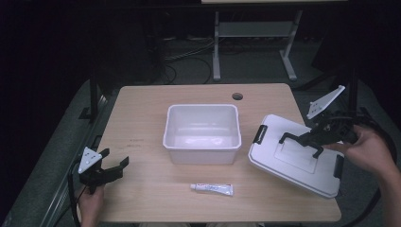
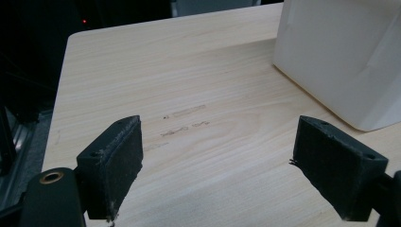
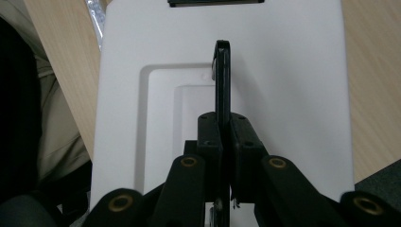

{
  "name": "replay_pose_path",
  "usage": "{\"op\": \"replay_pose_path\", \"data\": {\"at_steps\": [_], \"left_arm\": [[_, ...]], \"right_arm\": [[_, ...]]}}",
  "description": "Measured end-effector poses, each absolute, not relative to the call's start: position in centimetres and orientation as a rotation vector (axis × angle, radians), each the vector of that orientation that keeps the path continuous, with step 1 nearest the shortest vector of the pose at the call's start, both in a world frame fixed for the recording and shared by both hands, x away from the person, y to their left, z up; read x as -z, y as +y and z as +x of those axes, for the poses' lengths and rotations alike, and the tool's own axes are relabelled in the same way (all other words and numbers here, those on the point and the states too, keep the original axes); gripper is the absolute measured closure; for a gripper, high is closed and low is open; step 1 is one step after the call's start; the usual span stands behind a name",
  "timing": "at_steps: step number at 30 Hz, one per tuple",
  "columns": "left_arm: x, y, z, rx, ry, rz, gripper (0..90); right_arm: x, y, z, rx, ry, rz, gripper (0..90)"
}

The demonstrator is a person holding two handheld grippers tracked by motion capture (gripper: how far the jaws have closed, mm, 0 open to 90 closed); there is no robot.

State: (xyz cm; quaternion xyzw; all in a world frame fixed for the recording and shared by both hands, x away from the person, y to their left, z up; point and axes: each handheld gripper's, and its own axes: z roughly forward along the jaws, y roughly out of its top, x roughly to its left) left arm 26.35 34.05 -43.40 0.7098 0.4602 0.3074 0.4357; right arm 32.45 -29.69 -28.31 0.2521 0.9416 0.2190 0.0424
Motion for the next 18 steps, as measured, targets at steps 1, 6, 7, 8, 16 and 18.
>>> {"op": "replay_pose_path", "data": {"at_steps": [1,6,7,8,16,18], "left_arm": [[43.4,34.1,26.3,-0.765,1.145,1.766,16.1],[43.4,33.9,26.4,-0.762,1.139,1.771,16.1],[43.4,33.9,26.4,-0.766,1.141,1.767,16.1],[43.4,33.9,26.3,-0.769,1.138,1.766,16.1],[43.3,34.2,26.3,-0.771,1.148,1.758,16.1],[43.3,34.3,26.3,-0.771,1.148,1.756,16.0]], "right_arm": [[28.3,-29.7,32.4,-0.67,2.881,0.771,84.2],[31.0,-30.2,32.7,-0.67,2.894,0.821,84.2],[31.4,-30.2,32.8,-0.669,2.896,0.833,84.2],[31.8,-30.1,33.0,-0.666,2.898,0.835,84.3],[34.3,-29.3,33.9,-0.632,2.921,0.85,84.2],[35.2,-29.2,34.3,-0.62,2.918,0.871,84.1]]}}
